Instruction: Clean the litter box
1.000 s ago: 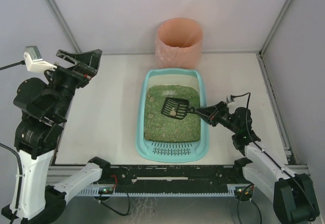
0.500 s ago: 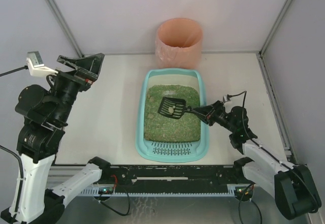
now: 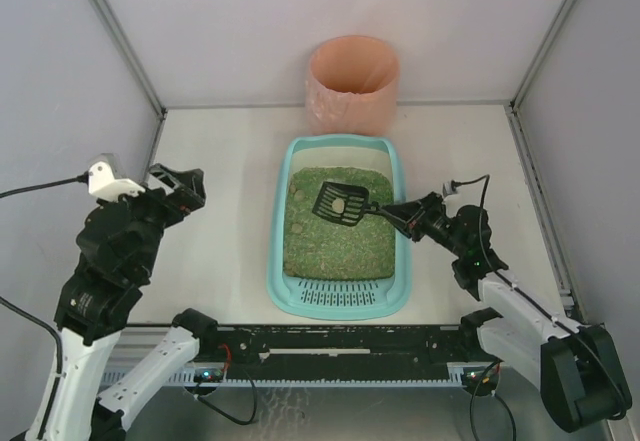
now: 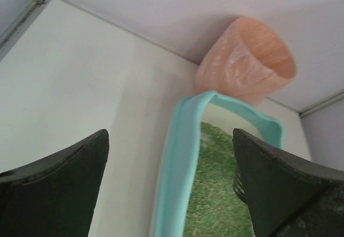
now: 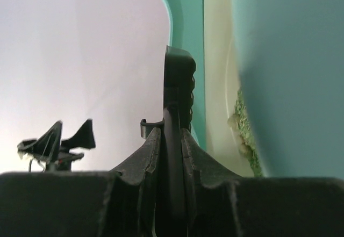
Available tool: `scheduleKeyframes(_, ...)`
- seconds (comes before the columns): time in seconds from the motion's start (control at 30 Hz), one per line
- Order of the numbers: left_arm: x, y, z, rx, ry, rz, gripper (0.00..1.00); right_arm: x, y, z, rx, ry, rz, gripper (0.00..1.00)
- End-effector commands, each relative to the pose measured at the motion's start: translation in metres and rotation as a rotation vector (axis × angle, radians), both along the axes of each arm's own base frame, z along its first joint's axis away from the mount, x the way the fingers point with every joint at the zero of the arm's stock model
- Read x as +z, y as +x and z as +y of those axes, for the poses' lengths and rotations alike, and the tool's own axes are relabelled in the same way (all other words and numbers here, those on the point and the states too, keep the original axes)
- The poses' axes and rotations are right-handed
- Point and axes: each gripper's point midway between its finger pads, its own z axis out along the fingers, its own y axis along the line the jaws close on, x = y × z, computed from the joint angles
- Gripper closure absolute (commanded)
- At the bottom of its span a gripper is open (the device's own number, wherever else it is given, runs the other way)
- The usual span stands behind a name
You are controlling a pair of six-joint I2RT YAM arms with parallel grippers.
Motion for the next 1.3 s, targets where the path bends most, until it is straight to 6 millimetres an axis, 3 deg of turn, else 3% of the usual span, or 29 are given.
scheduleKeyframes(0.0, -0.037, 0.005, 0.011, 0.043, 0.133, 0.073, 0.00, 0.030, 0.002, 0.002, 0.040, -0.013, -0.114, 1.00)
scheduleKeyframes(0.07, -0.055, 0.010, 0.003, -0.001, 0.170, 0.121, 0.00, 0.019, 0.009, -0.021, -0.066, 0.015, -0.056, 1.00)
scheduleKeyframes(0.1, -0.063, 0.012, 0.002, -0.004, 0.180, 0.152, 0.00, 0.023, 0.009, -0.024, -0.084, 0.026, -0.070, 1.00)
scheduleKeyframes(0.23, -0.100, 0.024, -0.005, -0.028, 0.219, 0.277, 0.00, 0.048, -0.002, 0.004, 0.077, -0.048, -0.176, 1.00)
scheduleKeyframes(0.33, -0.117, 0.034, -0.010, -0.047, 0.215, 0.318, 0.00, 0.033, 0.011, -0.021, -0.024, -0.037, -0.102, 1.00)
scheduleKeyframes(0.4, -0.121, 0.038, -0.009, -0.043, 0.219, 0.318, 0.00, 0.035, 0.015, -0.031, -0.082, -0.015, -0.108, 1.00)
scheduleKeyframes(0.53, -0.127, 0.045, -0.001, 0.005, 0.242, 0.296, 0.00, 0.059, 0.011, -0.008, 0.070, -0.044, -0.211, 1.00)
scheduleKeyframes(0.63, -0.131, 0.048, -0.002, -0.003, 0.255, 0.293, 0.00, 0.041, 0.024, -0.038, -0.067, -0.043, -0.122, 1.00)
scheduleKeyframes(0.67, -0.133, 0.049, -0.002, -0.005, 0.257, 0.292, 0.00, 0.048, 0.024, -0.038, -0.072, -0.032, -0.143, 1.00)
scheduleKeyframes(0.8, -0.141, 0.049, 0.008, 0.037, 0.247, 0.308, 0.00, 0.072, 0.016, -0.009, 0.096, -0.068, -0.240, 1.00)
scheduleKeyframes(0.9, -0.138, 0.046, 0.018, 0.073, 0.247, 0.299, 0.00, 0.061, 0.025, -0.021, 0.031, -0.094, -0.183, 1.00)
scheduleKeyframes(1.03, -0.139, 0.043, 0.022, 0.084, 0.244, 0.283, 0.00, 0.075, 0.020, -0.008, 0.113, -0.098, -0.244, 1.00)
scheduleKeyframes(1.13, -0.144, 0.042, 0.018, 0.063, 0.230, 0.290, 0.00, 0.075, 0.031, -0.026, 0.036, -0.097, -0.209, 1.00)
scheduleKeyframes(1.27, -0.154, 0.041, 0.007, 0.010, 0.205, 0.305, 0.00, 0.099, 0.050, -0.035, -0.028, -0.123, -0.242, 1.00)
